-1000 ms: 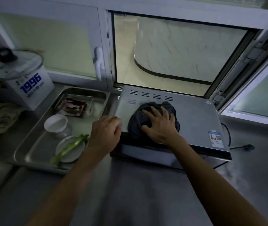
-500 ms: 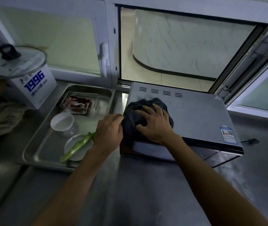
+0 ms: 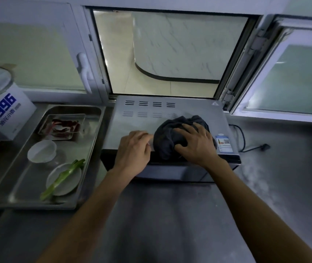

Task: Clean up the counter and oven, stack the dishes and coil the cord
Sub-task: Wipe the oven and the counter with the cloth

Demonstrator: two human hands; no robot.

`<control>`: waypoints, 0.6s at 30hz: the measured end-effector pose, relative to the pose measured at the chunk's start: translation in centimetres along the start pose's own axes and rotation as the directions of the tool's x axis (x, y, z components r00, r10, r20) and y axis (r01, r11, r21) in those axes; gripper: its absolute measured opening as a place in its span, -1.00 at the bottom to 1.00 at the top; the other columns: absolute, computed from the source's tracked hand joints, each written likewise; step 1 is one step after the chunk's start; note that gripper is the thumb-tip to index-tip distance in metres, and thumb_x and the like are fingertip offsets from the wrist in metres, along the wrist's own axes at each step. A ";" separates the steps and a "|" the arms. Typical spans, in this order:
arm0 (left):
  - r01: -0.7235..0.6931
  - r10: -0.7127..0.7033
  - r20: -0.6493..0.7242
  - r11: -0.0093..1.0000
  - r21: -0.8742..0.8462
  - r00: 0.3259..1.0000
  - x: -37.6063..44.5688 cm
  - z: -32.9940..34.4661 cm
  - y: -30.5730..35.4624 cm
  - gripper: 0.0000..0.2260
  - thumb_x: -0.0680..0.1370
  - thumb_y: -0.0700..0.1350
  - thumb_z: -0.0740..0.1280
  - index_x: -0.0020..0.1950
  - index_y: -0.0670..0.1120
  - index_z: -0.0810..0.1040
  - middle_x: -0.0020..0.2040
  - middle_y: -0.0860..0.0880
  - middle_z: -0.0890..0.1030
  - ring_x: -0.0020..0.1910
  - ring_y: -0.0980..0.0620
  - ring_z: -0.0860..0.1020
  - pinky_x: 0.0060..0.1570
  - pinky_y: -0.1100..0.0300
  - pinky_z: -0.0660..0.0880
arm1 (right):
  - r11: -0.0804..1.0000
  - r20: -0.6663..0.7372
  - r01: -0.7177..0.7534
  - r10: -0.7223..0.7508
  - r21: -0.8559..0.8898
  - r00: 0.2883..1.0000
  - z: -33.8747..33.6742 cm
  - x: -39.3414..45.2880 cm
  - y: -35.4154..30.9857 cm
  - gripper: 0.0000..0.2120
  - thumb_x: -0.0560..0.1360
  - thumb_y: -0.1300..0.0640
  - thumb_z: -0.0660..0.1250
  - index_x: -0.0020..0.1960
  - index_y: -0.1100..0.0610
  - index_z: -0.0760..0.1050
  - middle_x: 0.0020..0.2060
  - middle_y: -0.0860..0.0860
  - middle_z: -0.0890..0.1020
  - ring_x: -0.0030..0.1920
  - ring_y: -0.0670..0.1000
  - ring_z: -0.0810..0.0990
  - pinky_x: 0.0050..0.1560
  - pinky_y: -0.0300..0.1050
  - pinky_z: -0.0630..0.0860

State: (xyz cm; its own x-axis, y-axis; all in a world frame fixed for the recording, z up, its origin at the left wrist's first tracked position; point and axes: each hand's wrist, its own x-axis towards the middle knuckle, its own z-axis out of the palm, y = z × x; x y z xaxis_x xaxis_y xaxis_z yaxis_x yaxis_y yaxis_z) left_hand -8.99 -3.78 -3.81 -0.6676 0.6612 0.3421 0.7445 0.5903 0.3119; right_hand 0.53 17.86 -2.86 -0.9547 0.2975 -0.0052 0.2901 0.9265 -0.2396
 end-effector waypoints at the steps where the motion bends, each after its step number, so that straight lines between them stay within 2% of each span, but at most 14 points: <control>1: -0.008 0.008 0.009 1.000 0.009 1.000 0.3 0.4 0.8 -0.72 0.55 -0.21 0.30 0.24 -0.10 0.59 0.20 -0.04 0.60 0.22 -0.07 0.52 0.17 -0.09 0.48 | 1.000 -0.003 -0.013 0.013 -0.002 1.000 -0.2 -0.3 1.0 -0.27 0.36 -0.36 0.00 0.51 -0.22 0.21 0.56 -0.08 0.20 0.56 0.13 0.03 0.50 0.28 0.07; 10: -0.047 0.046 0.045 0.998 0.037 0.998 3.2 3.1 8.0 -0.73 0.56 -0.20 0.29 0.22 -0.12 0.63 0.20 -0.01 0.60 0.23 -0.02 0.51 0.20 -0.04 0.48 | 0.997 -0.050 -0.072 0.072 0.004 0.996 -1.5 -1.5 8.4 -0.32 0.40 -0.31 0.08 0.51 -0.22 0.23 0.55 -0.08 0.23 0.56 0.13 0.04 0.50 0.27 0.06; 18: -0.017 0.017 -0.006 0.999 0.036 1.000 3.0 3.6 8.5 -0.77 0.50 -0.29 0.37 0.13 -0.18 0.66 0.10 -0.08 0.65 0.12 -0.12 0.58 0.07 -0.11 0.55 | 0.999 -0.009 -0.042 0.042 -0.004 0.999 -1.7 0.8 9.5 -0.31 0.43 -0.33 0.05 0.54 -0.20 0.15 0.58 -0.02 0.16 0.57 0.17 -0.02 0.49 0.32 0.01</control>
State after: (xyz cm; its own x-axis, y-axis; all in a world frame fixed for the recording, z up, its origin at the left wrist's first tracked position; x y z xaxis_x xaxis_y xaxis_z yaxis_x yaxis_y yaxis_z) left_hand -4.62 4.90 -3.32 -0.6546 0.6683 0.3532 0.7555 0.5950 0.2742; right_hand 2.64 27.25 -3.46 -0.9411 0.3380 -0.0061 0.3298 0.9142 -0.2356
